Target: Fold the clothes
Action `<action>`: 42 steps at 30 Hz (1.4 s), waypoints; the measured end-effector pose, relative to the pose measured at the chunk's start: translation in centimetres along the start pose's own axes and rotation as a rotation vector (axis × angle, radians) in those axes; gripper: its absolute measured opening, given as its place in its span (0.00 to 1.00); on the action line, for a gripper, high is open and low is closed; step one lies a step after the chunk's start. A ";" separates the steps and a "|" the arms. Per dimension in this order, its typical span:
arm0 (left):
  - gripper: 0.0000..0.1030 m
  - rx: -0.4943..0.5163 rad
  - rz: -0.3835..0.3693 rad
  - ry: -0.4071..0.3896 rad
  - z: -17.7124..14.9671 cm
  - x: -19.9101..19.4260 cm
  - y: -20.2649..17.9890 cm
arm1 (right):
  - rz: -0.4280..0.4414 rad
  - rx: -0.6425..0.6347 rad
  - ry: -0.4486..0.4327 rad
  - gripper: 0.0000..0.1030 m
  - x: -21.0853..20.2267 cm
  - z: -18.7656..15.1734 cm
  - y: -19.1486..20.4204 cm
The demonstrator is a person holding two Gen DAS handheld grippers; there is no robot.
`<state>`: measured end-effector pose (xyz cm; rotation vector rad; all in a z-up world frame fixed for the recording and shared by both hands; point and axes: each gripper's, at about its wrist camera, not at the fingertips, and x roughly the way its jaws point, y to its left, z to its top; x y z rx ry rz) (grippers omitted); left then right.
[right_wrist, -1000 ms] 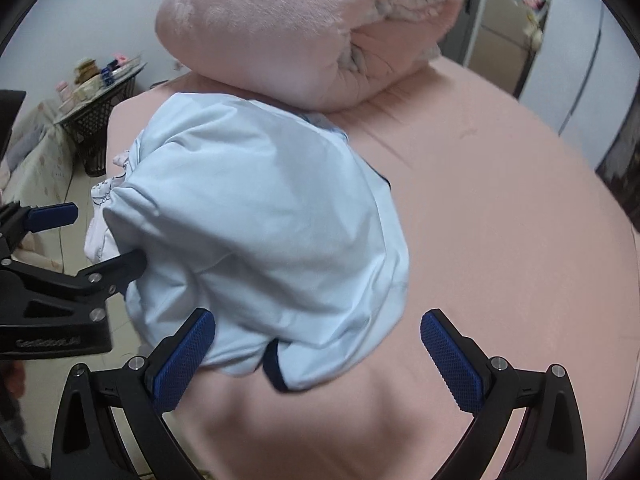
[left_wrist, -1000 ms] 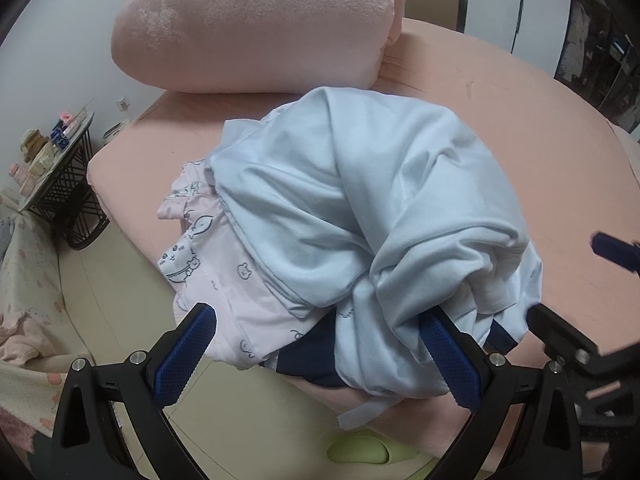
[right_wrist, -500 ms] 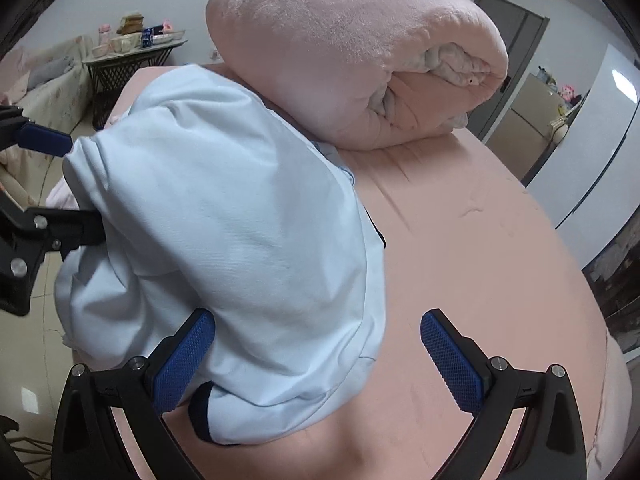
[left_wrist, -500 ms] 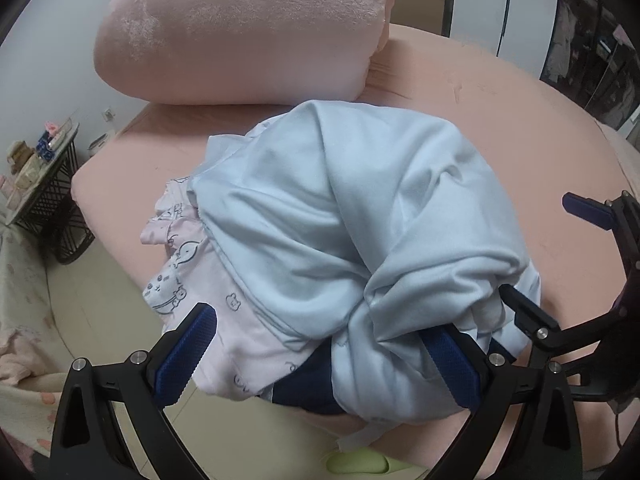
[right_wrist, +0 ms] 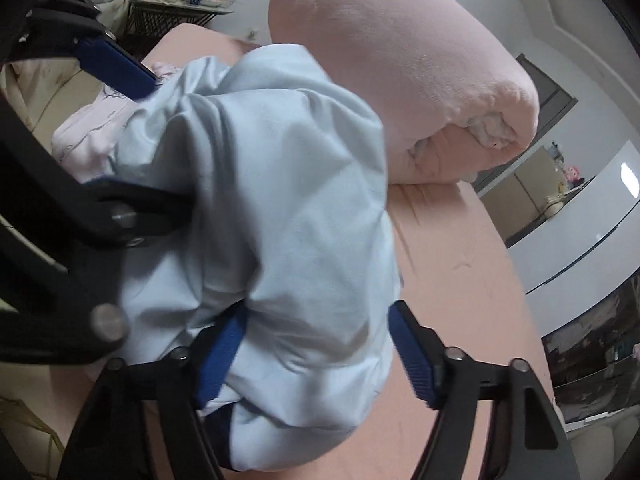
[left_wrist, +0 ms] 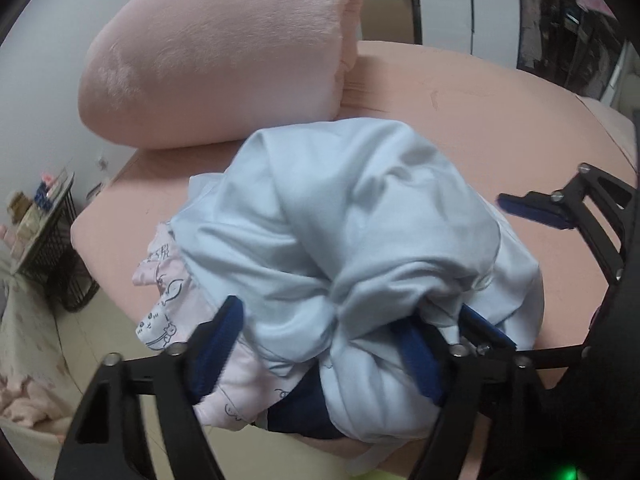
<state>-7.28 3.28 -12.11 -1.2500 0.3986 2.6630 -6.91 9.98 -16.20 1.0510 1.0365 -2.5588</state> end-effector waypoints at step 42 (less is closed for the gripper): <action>0.26 0.036 -0.324 -0.195 6.6 -5.7 -3.8 | 0.191 0.448 -0.036 0.29 -7.3 -2.1 -9.8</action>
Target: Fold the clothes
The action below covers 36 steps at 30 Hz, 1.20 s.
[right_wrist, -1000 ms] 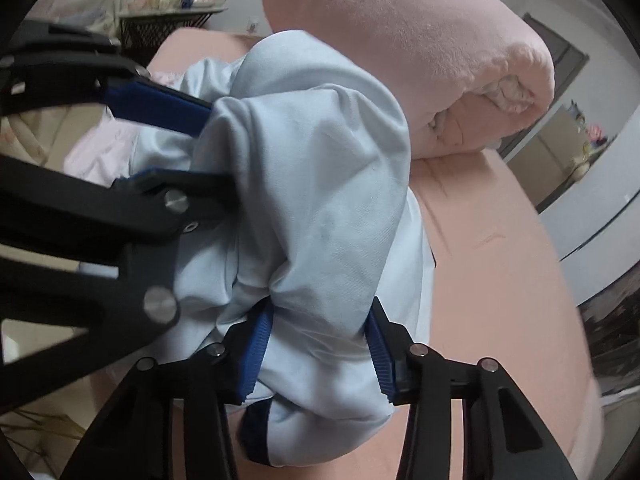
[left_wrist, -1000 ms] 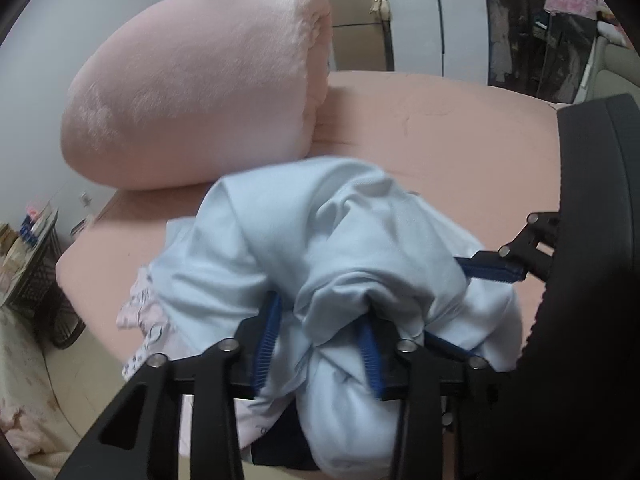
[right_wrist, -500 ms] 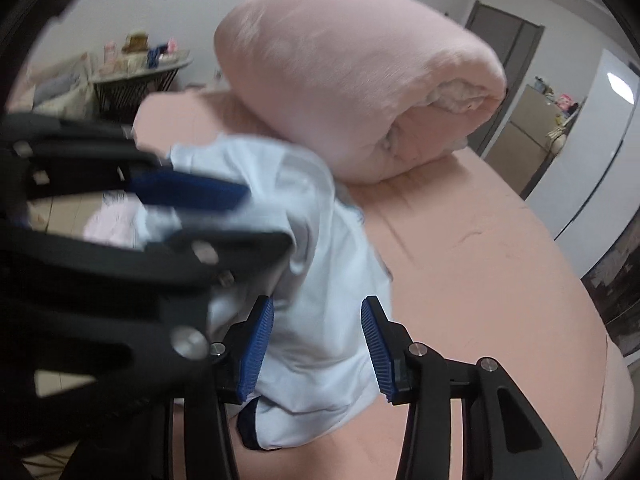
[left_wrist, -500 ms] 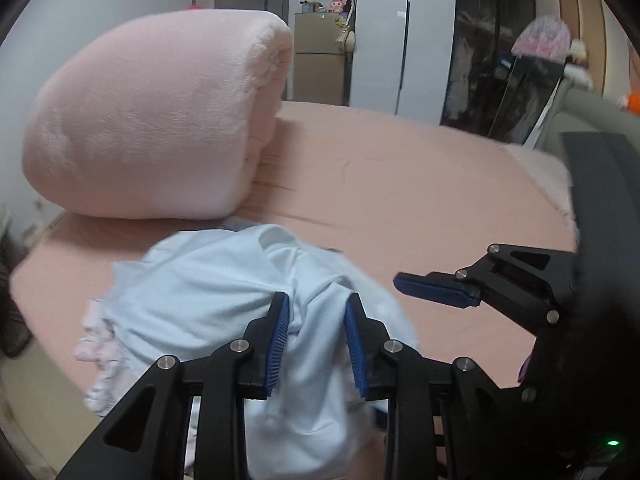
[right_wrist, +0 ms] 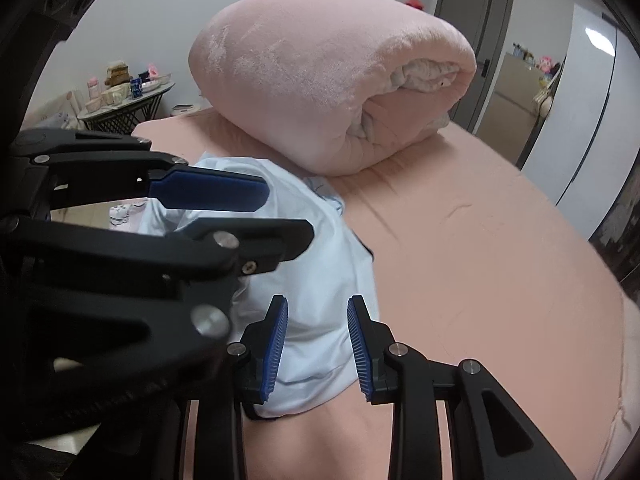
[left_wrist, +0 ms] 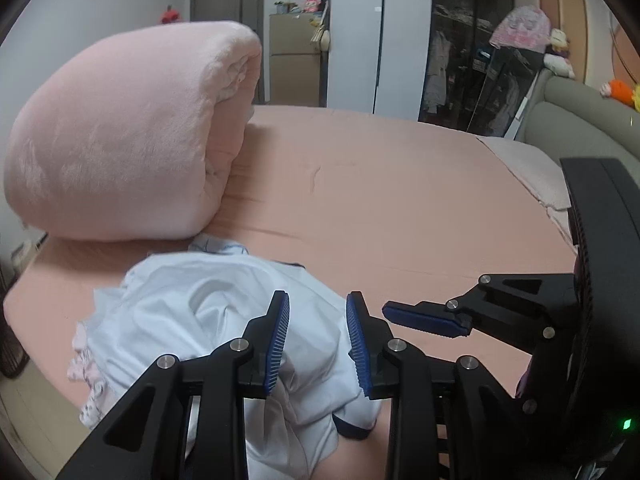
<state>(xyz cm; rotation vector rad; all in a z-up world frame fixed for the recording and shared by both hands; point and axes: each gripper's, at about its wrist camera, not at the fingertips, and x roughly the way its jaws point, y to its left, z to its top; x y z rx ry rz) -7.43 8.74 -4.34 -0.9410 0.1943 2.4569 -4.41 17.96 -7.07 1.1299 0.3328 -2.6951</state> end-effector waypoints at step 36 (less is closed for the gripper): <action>0.86 -0.428 -0.039 0.315 -3.8 7.3 12.6 | 0.306 0.272 0.093 0.68 7.2 1.1 0.6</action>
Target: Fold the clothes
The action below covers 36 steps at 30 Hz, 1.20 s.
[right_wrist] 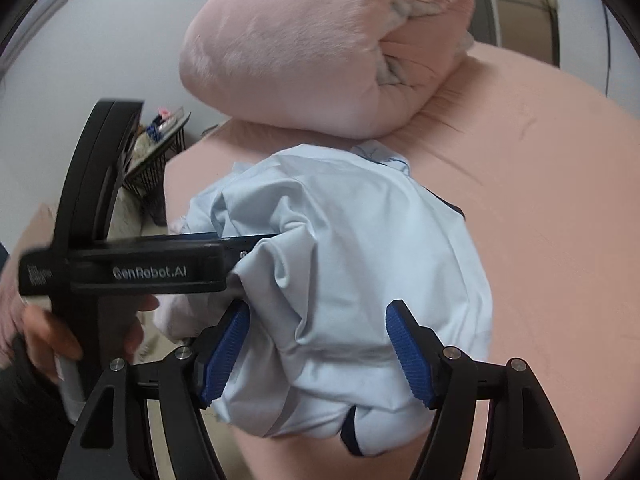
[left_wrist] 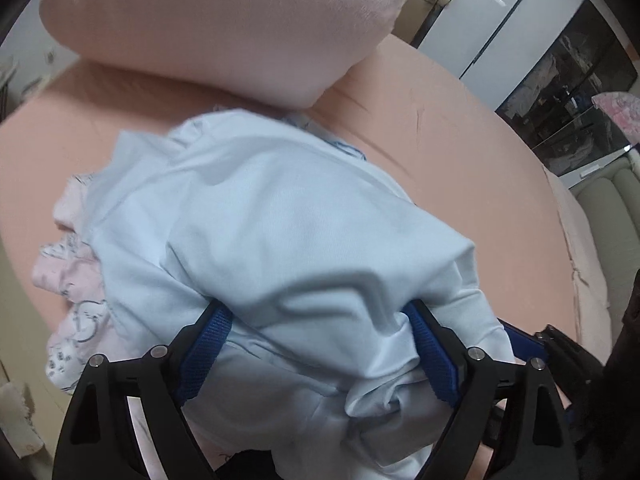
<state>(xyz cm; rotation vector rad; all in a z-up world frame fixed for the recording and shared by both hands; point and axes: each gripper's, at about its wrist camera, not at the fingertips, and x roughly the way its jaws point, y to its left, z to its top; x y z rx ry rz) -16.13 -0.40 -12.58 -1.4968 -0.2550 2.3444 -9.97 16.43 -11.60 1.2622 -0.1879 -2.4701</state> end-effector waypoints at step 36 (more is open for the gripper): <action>0.25 0.114 -0.005 -0.150 -2.1 -2.7 -4.8 | 0.044 0.024 -0.045 0.32 2.1 -0.5 0.2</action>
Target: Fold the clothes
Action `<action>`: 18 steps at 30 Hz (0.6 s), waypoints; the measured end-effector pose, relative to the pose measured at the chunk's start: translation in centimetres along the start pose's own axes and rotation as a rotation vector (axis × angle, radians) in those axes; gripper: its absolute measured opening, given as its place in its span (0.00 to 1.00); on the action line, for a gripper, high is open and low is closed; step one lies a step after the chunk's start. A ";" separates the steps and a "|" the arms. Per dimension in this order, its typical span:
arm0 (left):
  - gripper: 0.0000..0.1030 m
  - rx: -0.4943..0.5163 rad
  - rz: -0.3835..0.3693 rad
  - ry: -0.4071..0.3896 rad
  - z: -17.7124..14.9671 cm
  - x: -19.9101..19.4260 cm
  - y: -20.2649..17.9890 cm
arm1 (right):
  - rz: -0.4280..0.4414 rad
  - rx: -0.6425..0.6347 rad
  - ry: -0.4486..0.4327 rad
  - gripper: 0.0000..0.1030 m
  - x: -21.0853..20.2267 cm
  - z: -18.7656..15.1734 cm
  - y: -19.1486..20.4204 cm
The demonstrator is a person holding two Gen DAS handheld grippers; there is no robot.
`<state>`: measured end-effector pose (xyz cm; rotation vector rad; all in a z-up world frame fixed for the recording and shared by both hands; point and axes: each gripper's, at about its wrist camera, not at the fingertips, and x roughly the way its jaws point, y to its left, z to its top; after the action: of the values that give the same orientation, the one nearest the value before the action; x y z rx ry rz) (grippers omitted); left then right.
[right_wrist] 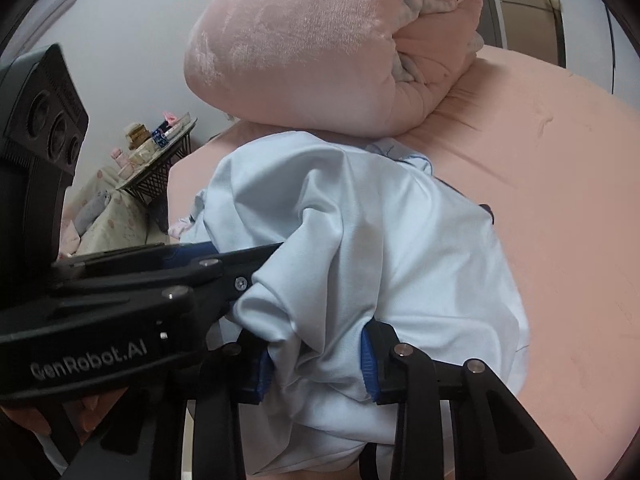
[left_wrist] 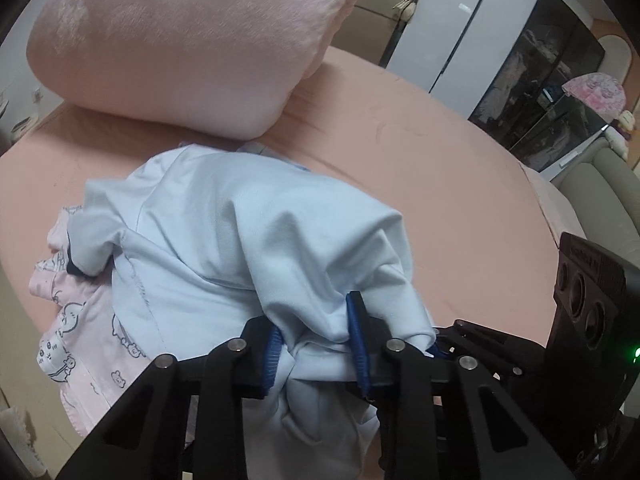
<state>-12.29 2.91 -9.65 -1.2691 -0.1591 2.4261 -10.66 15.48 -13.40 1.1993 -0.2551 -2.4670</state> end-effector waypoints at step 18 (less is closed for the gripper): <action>0.24 0.223 -0.052 -0.150 3.3 -4.8 -9.3 | -0.045 0.018 -0.171 0.32 -9.6 1.9 -1.0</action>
<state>-9.77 9.76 -1.46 -0.9753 0.0365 2.4156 -7.01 20.34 -5.73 1.0122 -0.2998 -2.6154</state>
